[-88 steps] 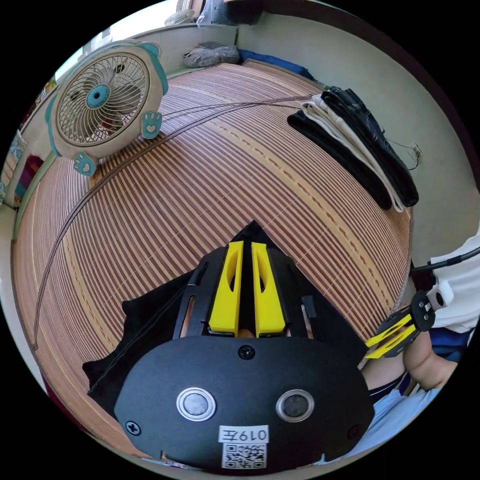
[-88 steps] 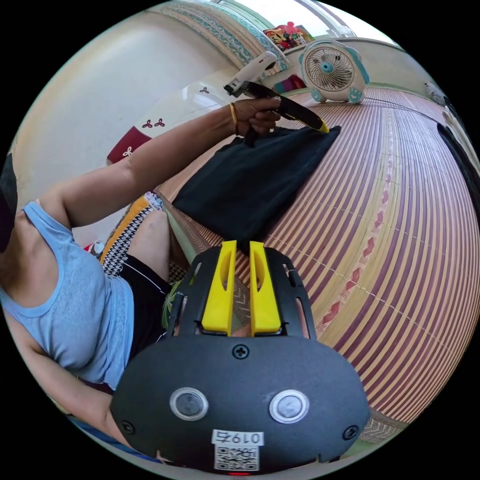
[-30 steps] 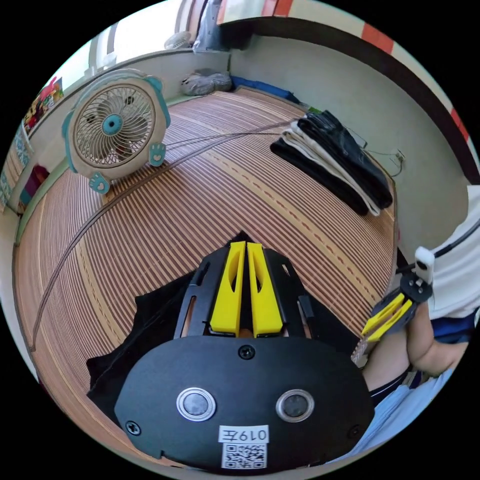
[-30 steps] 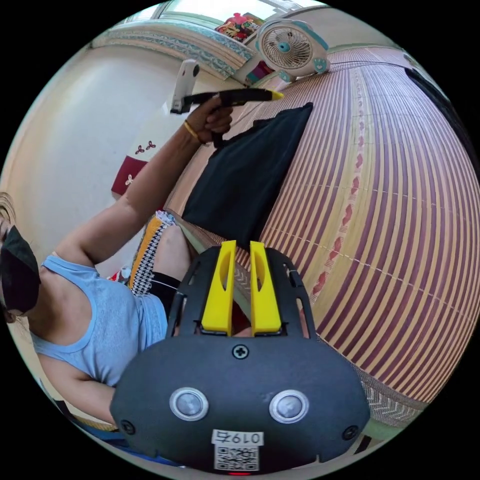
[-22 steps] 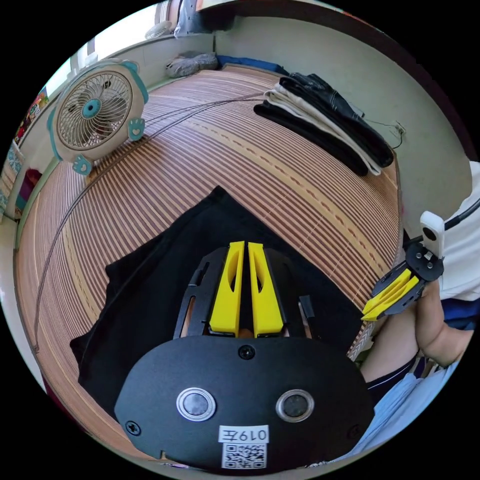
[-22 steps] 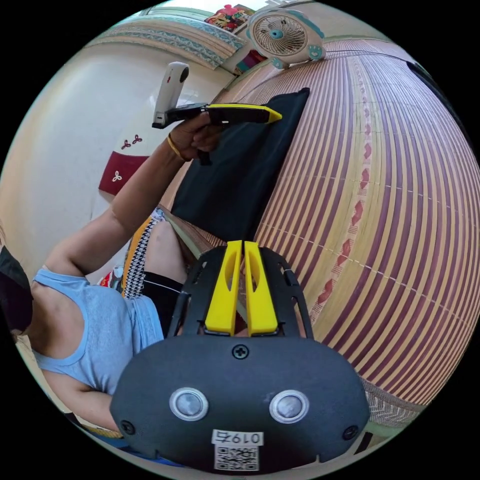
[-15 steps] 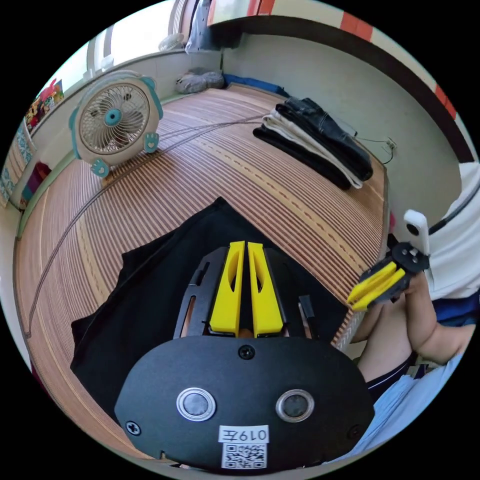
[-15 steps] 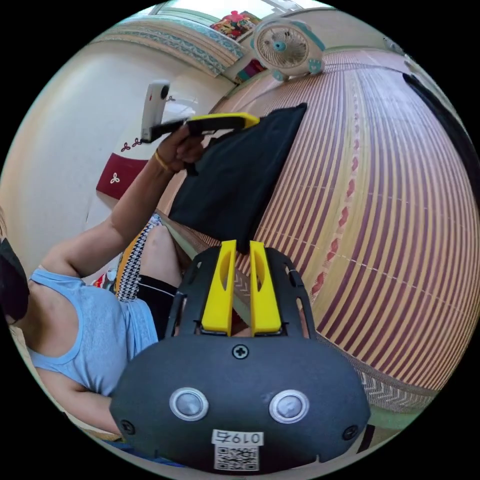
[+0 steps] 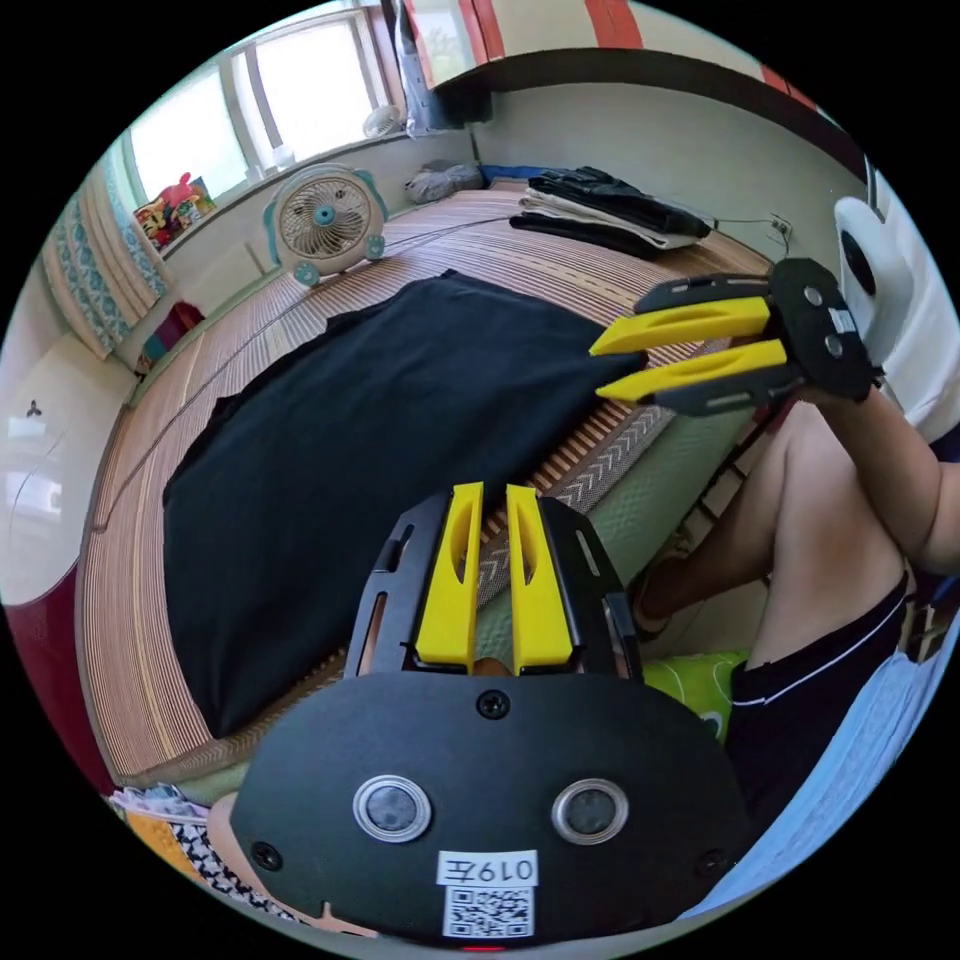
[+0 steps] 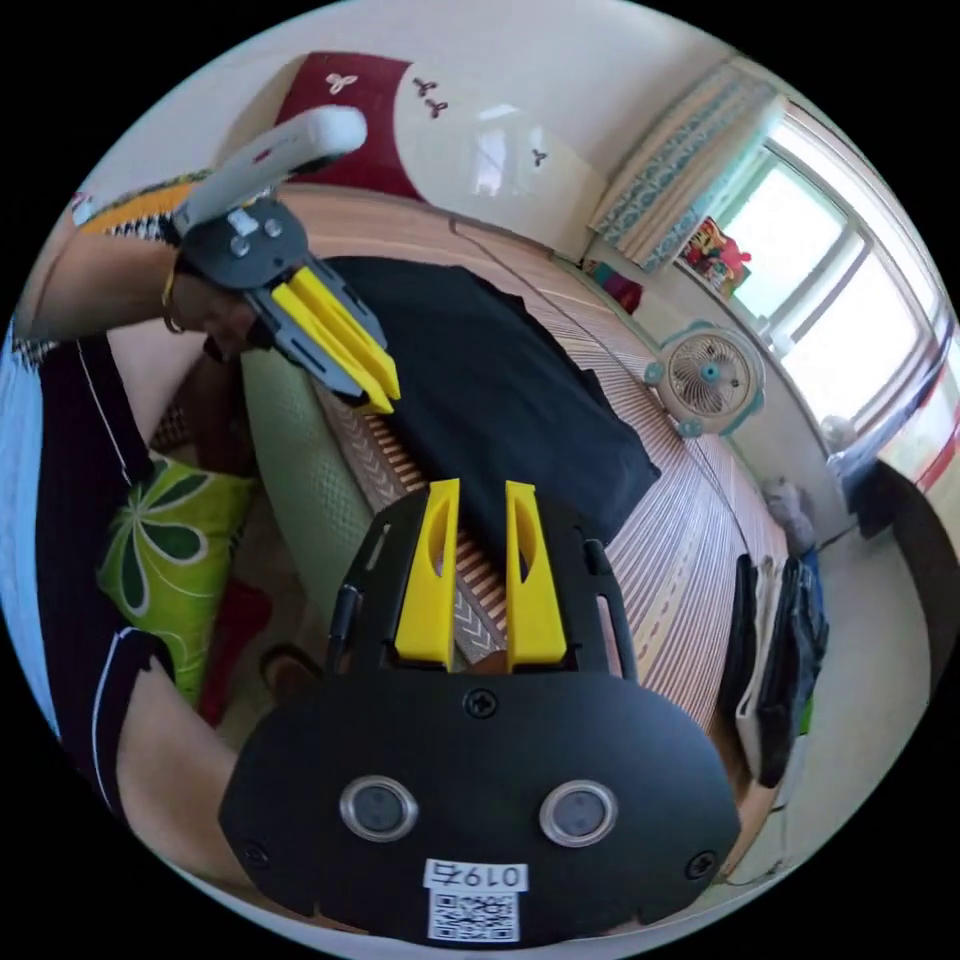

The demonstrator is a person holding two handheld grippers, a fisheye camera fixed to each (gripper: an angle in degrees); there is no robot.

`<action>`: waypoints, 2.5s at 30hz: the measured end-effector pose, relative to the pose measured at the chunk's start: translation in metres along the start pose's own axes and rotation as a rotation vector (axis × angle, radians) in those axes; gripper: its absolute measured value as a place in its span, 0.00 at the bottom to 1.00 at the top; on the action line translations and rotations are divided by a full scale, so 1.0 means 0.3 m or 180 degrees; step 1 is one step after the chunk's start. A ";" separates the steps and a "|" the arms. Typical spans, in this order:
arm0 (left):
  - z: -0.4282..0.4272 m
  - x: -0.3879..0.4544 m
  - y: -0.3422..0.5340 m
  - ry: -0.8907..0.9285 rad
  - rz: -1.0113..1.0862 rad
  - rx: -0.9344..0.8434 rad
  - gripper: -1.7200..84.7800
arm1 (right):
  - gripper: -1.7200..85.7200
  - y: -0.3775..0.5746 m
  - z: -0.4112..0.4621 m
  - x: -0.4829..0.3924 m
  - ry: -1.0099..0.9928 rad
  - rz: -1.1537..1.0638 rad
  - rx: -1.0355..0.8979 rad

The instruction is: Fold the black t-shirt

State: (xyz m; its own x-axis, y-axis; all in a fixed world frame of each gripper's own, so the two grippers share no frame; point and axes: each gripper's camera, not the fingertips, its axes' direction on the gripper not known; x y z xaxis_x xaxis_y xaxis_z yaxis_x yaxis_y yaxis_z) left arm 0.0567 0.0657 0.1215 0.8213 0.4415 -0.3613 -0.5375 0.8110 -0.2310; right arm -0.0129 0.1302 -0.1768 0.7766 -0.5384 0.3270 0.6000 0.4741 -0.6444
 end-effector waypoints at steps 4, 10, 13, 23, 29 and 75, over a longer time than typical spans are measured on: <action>-0.047 -0.031 0.088 0.0002 0.0018 -0.0033 0.03 | 0.11 -0.106 -0.011 -0.157 0.0333 -0.0300 -0.0251; -0.111 -0.102 0.184 0.0203 -0.0229 0.0053 0.03 | 0.10 -0.222 -0.042 -0.223 0.0265 -0.0111 -0.0361; -0.113 -0.136 0.230 0.0318 -0.0339 -0.0097 0.03 | 0.09 -0.259 -0.044 -0.251 0.0230 -0.0088 -0.0567; -0.285 -0.217 0.379 0.0379 -0.0364 0.0105 0.03 | 0.08 -0.365 -0.168 -0.277 0.0131 0.0204 -0.0458; -0.365 -0.341 0.477 0.0309 -0.0694 0.0162 0.03 | 0.08 -0.367 -0.199 -0.161 -0.0033 0.0860 -0.0561; -0.748 -1.461 1.057 0.0013 -0.2096 -0.0168 0.06 | 0.07 -1.317 -0.477 -0.640 -0.0477 0.1337 0.0471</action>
State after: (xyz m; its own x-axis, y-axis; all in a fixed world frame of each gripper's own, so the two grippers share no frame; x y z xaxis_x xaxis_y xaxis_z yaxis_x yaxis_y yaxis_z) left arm -0.5166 0.0433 0.0040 0.9809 -0.1419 -0.1328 0.0682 0.8911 -0.4487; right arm -0.4265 -0.0533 -0.0839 0.9707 -0.1773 0.1623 0.2403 0.7295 -0.6404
